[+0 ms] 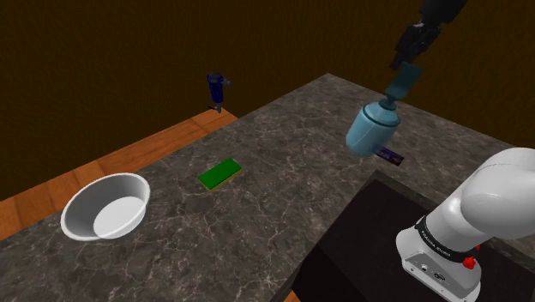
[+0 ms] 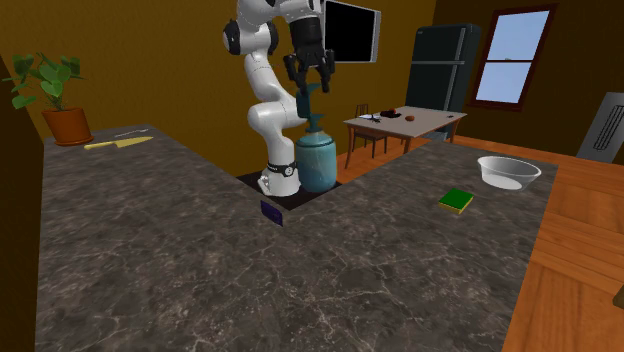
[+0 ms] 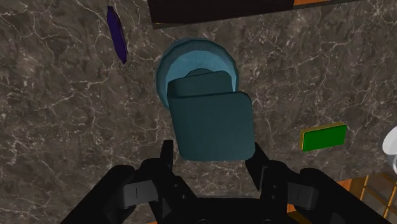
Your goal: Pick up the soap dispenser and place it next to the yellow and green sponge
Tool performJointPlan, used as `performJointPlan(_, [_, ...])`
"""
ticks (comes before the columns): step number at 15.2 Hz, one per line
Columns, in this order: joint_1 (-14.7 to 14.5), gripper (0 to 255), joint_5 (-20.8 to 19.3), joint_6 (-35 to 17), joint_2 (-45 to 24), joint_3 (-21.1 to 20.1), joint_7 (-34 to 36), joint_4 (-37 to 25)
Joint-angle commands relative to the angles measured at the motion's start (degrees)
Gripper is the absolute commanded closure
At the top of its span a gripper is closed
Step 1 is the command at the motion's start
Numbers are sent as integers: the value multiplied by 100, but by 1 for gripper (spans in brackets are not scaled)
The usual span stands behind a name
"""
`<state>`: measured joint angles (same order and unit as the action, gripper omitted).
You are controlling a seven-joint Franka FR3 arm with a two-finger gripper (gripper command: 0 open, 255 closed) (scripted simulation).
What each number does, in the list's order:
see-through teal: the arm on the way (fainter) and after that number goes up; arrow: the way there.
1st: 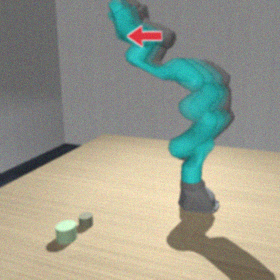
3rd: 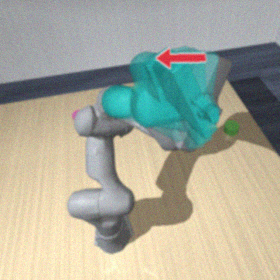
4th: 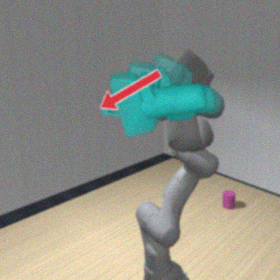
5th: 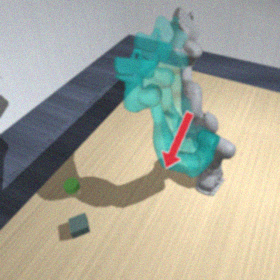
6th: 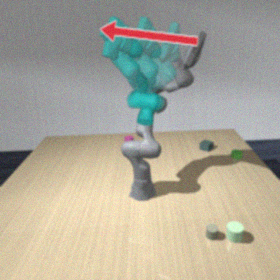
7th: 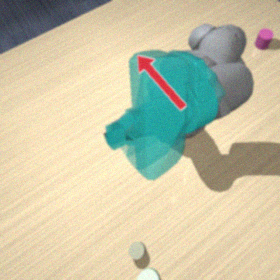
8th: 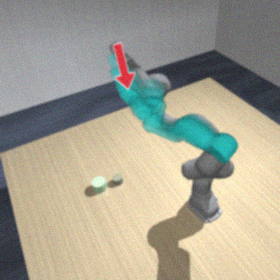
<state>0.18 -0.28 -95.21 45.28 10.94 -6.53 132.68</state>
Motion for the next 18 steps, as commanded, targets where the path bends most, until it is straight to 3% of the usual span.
performJointPlan(1, [-66, 255, 138, -53, 82, -255, 277, 119])
performJointPlan(9, [-413, 255, 728, -267, -35, -1296, 1364, 124])
performJointPlan(18, [-718, 255, 1226, -599, -681, -2446, 2564, -361])
